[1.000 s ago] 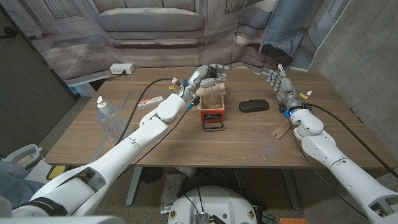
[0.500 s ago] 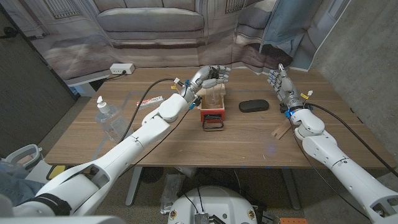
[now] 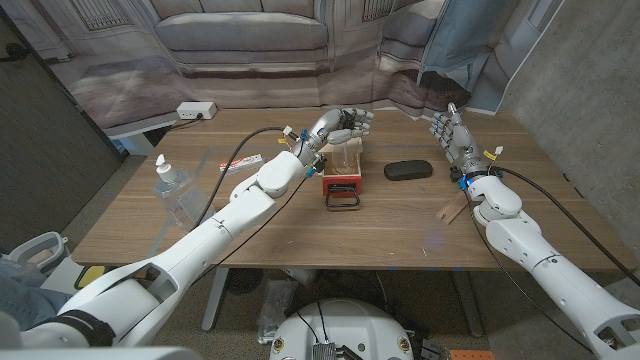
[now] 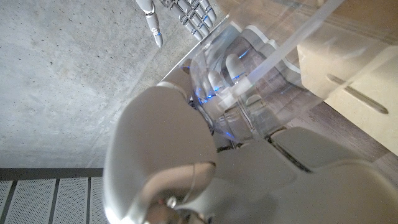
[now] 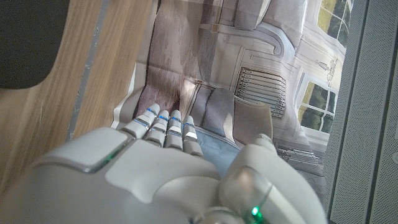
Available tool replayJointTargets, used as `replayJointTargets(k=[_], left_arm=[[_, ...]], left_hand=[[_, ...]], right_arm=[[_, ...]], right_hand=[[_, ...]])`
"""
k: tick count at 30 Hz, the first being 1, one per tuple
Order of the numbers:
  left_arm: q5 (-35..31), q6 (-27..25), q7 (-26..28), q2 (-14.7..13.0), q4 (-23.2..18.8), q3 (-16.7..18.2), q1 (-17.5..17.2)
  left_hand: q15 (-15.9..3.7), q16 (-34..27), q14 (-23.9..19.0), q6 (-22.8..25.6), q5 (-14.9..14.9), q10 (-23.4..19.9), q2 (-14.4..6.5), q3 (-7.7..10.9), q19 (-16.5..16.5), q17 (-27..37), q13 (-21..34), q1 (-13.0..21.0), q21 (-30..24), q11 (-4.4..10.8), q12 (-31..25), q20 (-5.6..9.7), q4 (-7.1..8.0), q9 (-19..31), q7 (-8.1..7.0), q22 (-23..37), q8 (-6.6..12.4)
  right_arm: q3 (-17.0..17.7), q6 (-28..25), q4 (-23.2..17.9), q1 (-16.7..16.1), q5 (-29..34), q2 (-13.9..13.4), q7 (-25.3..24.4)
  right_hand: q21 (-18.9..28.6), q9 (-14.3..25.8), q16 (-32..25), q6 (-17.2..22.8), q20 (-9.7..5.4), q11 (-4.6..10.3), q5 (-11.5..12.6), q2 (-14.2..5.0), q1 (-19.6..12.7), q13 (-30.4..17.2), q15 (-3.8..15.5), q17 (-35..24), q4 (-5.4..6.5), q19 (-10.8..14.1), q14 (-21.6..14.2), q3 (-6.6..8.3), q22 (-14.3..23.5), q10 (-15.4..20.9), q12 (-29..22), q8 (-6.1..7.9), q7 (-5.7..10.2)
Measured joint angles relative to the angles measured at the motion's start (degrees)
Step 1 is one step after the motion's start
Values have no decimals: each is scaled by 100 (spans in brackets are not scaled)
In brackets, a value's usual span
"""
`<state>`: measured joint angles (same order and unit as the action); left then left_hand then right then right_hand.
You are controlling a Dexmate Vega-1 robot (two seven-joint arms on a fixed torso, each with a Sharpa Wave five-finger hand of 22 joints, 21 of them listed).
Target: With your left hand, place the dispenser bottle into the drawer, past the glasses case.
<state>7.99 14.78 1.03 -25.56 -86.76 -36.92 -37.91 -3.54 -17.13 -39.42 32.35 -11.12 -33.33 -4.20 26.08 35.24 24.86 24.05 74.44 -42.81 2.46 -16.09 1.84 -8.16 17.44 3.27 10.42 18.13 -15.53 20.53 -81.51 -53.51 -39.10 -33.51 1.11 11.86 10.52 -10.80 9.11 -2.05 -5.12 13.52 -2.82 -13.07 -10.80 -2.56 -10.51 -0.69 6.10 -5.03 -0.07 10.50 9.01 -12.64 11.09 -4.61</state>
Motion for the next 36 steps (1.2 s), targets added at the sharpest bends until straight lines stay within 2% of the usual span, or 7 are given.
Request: replayJointTargets(k=[23,36], left_arm=[[-97,-80,97,-16,-3,-37,-28],[-127,-9,107,53,188,-85,20]], left_hand=[[5,43,11,21,0,-30,-2,28,-12,-1,28,-2,-22,-30,23,-13,22,-1,-21,0,0],[-23,43,-4,43,0,-62,-7,40,-20,-2,28,-7,-43,-1,23,-21,10,-2,-42,0,-44]], right_arm=[[6,130,123,48,17,52,24],[-16,140,175,88,37,71,38]], right_hand=[[0,0,0,42,1,30,0,0,0,1,10,0,0,40,-50,0,0,93,0,0,0],[0,0,-23,41,0,30,0,0,0,2,10,0,0,39,-50,0,0,92,0,0,0]])
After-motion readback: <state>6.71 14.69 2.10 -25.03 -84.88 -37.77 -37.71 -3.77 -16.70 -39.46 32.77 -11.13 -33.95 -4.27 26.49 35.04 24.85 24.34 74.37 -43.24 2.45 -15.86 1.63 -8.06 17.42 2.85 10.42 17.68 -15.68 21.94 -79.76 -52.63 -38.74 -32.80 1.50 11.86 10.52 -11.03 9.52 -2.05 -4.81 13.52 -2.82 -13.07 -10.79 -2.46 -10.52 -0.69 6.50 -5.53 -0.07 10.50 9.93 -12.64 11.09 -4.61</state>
